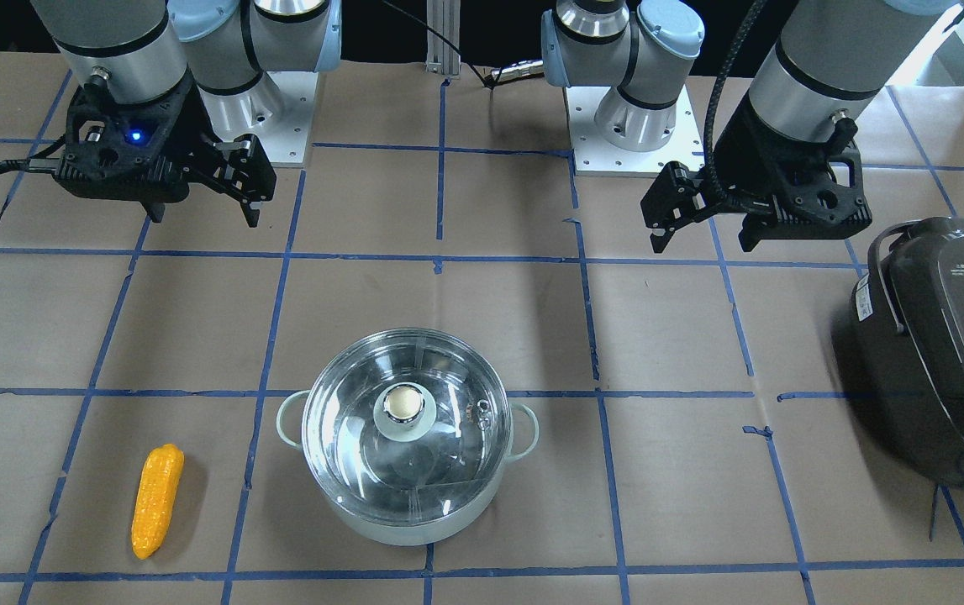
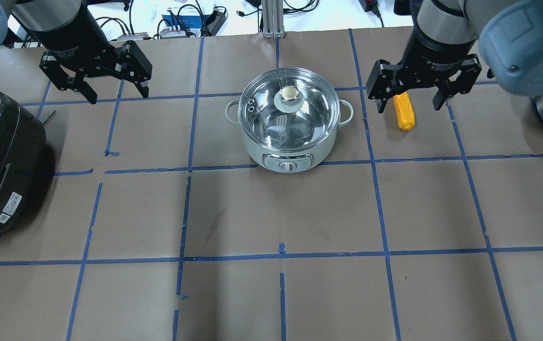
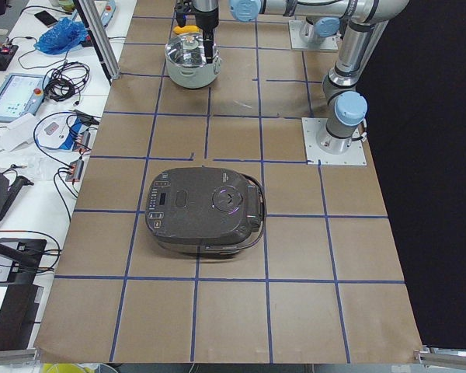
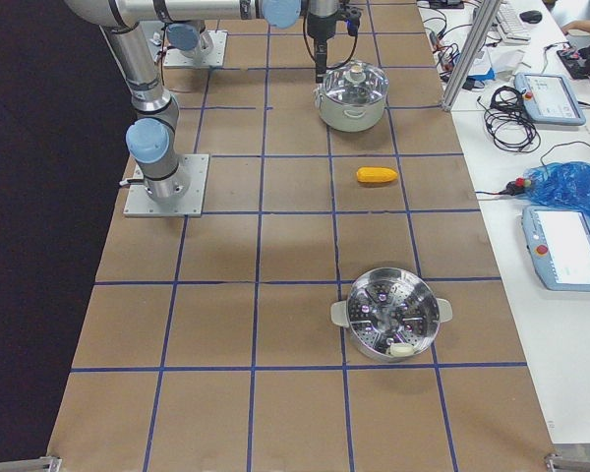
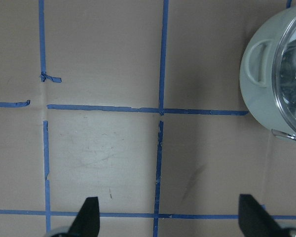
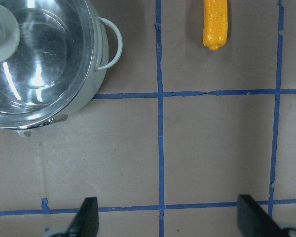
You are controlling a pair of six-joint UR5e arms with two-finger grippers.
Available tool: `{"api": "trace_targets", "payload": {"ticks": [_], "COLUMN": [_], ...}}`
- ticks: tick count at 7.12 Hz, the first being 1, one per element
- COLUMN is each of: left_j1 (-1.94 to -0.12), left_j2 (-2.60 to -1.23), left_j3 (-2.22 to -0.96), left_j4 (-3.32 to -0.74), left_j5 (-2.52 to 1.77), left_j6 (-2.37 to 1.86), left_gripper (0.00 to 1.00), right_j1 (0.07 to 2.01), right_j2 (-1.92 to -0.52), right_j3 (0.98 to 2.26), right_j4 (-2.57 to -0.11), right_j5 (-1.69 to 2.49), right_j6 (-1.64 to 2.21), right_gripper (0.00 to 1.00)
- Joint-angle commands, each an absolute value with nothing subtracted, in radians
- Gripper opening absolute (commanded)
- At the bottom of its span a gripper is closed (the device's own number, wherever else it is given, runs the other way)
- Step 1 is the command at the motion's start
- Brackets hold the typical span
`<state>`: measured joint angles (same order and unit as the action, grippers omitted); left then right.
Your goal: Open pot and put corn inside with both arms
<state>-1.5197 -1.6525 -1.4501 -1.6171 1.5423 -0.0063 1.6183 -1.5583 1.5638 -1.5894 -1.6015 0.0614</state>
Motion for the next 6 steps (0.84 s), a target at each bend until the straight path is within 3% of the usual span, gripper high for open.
{"api": "trace_targets", "payload": {"ticks": [1, 6], "left_j1": [-1.52, -1.531], "left_j2": [-1.646, -1.661], "left_j3": [-1.45, -1.445], "left_j4": [-1.618, -1.621], "left_j5": [1.539, 1.532], "left_j6": [-0.008, -0.023], "left_gripper": [1.0, 1.0], "right_j1": [1.618, 1.617], "right_j2": [-1.559, -1.559], "right_j3": [1.569, 1.569], "right_j4": [-1.589, -1.589], "right_j5": [-1.601, -1.601], "right_j6": [0.061, 0.061], "right_gripper": [1.0, 1.0]}}
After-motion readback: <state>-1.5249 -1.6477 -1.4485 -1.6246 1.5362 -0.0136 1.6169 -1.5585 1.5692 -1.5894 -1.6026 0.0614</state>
